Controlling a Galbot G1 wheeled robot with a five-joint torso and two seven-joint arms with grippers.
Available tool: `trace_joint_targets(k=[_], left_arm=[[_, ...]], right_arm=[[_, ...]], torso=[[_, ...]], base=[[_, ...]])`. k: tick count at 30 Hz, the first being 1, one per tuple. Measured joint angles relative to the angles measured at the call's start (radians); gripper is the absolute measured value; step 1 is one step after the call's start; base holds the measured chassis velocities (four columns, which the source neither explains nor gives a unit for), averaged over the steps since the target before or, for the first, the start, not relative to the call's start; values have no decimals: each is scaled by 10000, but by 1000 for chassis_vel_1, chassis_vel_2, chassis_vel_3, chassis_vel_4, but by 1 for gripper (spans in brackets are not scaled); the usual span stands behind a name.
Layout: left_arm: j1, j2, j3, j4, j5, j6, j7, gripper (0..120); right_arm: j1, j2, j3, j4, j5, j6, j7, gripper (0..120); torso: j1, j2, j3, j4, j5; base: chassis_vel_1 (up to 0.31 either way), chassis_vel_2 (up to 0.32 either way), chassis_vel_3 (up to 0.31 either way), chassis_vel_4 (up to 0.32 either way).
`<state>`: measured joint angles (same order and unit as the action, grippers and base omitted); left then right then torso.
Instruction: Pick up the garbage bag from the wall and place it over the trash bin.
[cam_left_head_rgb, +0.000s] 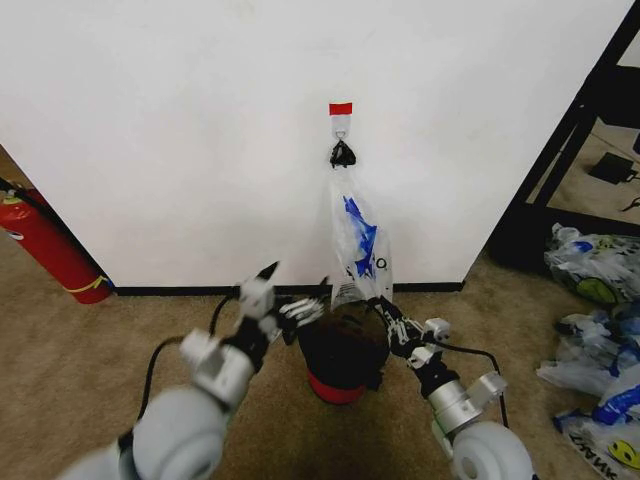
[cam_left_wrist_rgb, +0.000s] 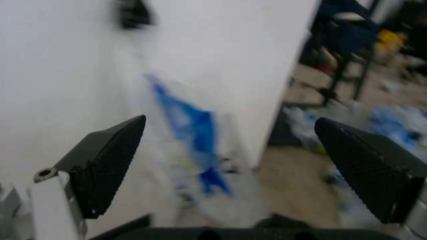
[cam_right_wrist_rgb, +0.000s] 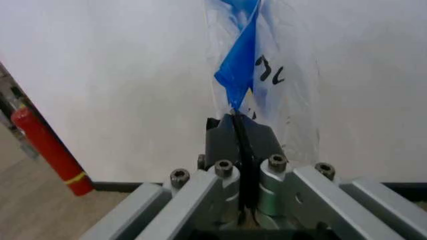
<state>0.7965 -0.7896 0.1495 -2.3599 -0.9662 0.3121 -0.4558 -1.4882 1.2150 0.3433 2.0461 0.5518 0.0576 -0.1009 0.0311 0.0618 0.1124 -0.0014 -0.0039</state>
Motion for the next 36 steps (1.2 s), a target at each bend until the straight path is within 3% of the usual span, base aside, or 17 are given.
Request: trace_joint_targets(k=[2, 5, 8, 12, 17, 20, 26, 31, 36], left_arm=[[-1915, -298, 1556, 570, -808, 454, -392, 98], [-3701, -1059, 3178, 1676, -987, 795, -714, 94], [-4261, -1585, 3684, 2365, -946, 884, -804, 93], [-4945, -2532, 4048, 3477, -838, 896, -933, 92], [-5297, -3017, 4279, 4355, -640, 871, -1015, 86], [-5323, -3040, 4354, 4693, -451, 871, -1020, 85], [-5214, -2990, 4387, 5160, -265, 1069, -1201, 70], [-5084, -2784, 4374, 5044, -245, 1080, -1191, 58], [-4947, -2743, 4377, 5062, -161, 1038, -1152, 55]], right_arm=[[57, 63, 19, -82, -192, 31, 6, 0], [33, 138, 91, -108, -294, 51, 10, 0], [-23, 153, 108, -91, -316, 52, -3, 0], [-144, 136, 168, -48, -331, 74, -70, 0], [-275, 56, 228, -17, -328, 146, -160, 0], [-292, 50, 238, 36, -311, 151, -179, 0], [-299, 40, 239, 164, -252, 137, -205, 0], [-300, 6, 258, 180, -200, 130, -208, 0], [-298, 12, 290, 208, -139, 122, -209, 0]], torso=[[0, 0, -1, 4, 3], [0, 0, -1, -8, 4], [0, 0, 0, -1, 5], [0, -1, -1, 1, 3], [0, 0, -2, -1, 3], [0, 0, -2, 2, 3], [-1, 0, -2, 1, 2], [-1, 0, -2, 0, 2], [-1, 0, -2, 0, 1]], base=[[0, 0, 0, 0], [0, 0, 0, 0], [0, 0, 0, 0], [0, 0, 0, 0], [0, 0, 0, 0], [0, 0, 0, 0], [0, 0, 0, 0], [0, 0, 0, 0], [0, 0, 0, 0]])
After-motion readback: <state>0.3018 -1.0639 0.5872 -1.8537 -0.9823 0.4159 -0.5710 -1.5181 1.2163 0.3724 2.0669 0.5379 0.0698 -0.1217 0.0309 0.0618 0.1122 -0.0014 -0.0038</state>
